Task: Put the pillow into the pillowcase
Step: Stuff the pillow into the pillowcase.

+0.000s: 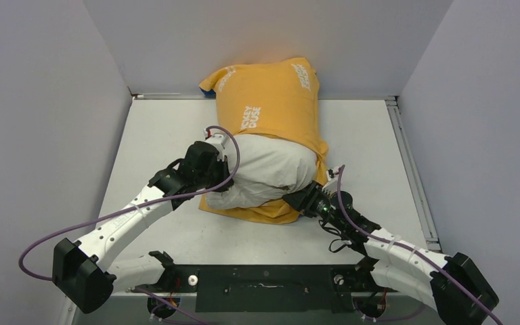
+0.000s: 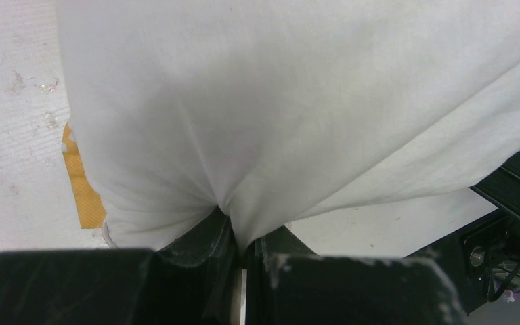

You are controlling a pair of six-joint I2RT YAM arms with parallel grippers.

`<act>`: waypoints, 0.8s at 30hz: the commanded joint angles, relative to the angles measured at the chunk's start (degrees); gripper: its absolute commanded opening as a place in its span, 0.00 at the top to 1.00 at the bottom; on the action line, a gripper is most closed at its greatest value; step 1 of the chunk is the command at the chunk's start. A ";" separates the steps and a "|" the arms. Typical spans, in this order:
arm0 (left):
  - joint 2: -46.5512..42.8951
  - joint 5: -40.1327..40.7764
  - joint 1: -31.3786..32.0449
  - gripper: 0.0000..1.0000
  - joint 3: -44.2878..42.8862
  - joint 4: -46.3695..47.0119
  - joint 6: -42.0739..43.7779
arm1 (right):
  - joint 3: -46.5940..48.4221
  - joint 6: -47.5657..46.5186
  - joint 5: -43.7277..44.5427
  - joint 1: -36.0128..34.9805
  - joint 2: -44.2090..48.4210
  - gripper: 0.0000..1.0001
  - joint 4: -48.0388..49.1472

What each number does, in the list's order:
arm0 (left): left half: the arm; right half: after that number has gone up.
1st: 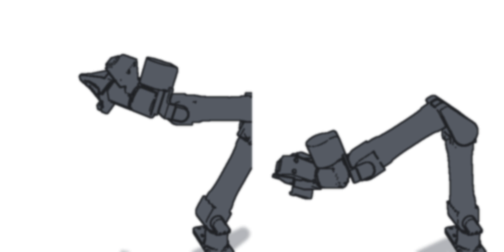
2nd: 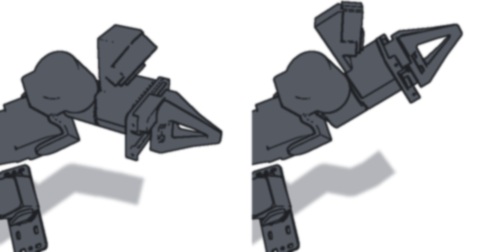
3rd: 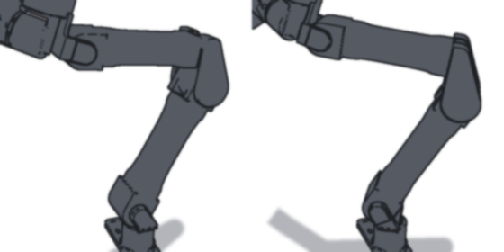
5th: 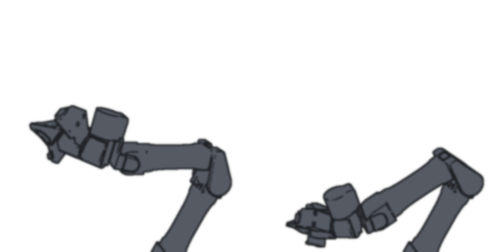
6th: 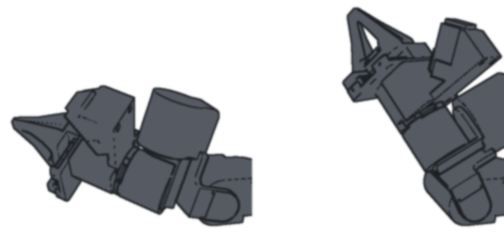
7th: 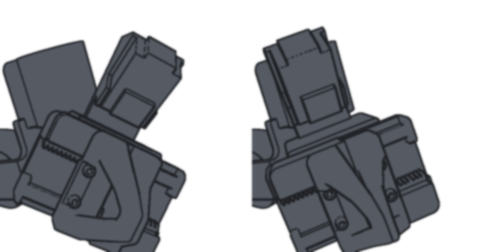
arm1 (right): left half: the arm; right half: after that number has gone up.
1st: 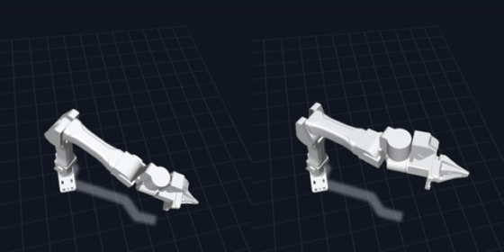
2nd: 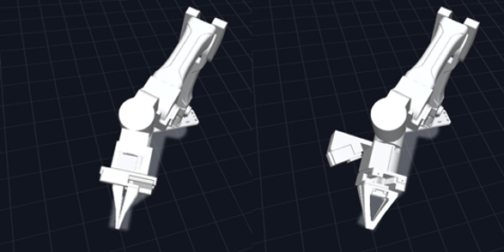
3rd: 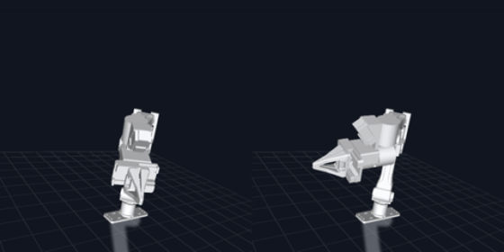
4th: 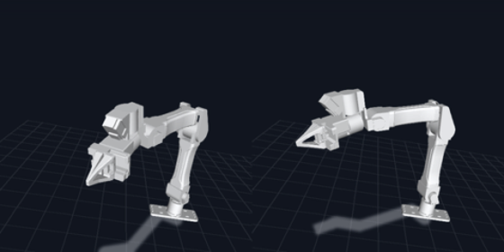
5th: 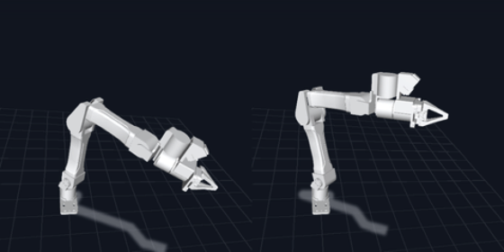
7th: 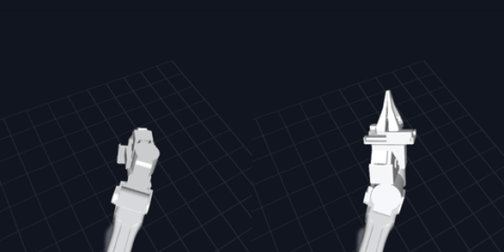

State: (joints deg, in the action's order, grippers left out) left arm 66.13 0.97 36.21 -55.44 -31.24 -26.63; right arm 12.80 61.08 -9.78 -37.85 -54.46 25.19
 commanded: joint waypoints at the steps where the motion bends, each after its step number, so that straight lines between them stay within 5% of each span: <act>1: -1.76 1.20 -0.70 1.00 -2.32 4.88 -0.41 | 1.21 -2.90 1.76 -1.11 6.59 0.55 -7.11; 10: -1.97 1.13 -0.79 1.00 -1.62 5.40 -0.42 | 11.89 -11.02 8.12 -11.96 14.78 0.61 -15.68; 18: -2.22 0.99 -0.79 1.00 -1.68 4.72 -0.60 | 11.40 -10.19 9.58 -11.97 2.79 0.69 -6.37; 24: -2.66 1.19 -0.79 1.00 -2.30 3.82 -0.44 | 2.94 -7.87 4.83 -4.96 -6.59 0.71 12.46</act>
State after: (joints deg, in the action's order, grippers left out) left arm 65.78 0.99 36.21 -55.44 -31.46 -26.74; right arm 20.05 51.75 -2.46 -47.66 -56.47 21.93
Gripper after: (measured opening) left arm 0.050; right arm 0.297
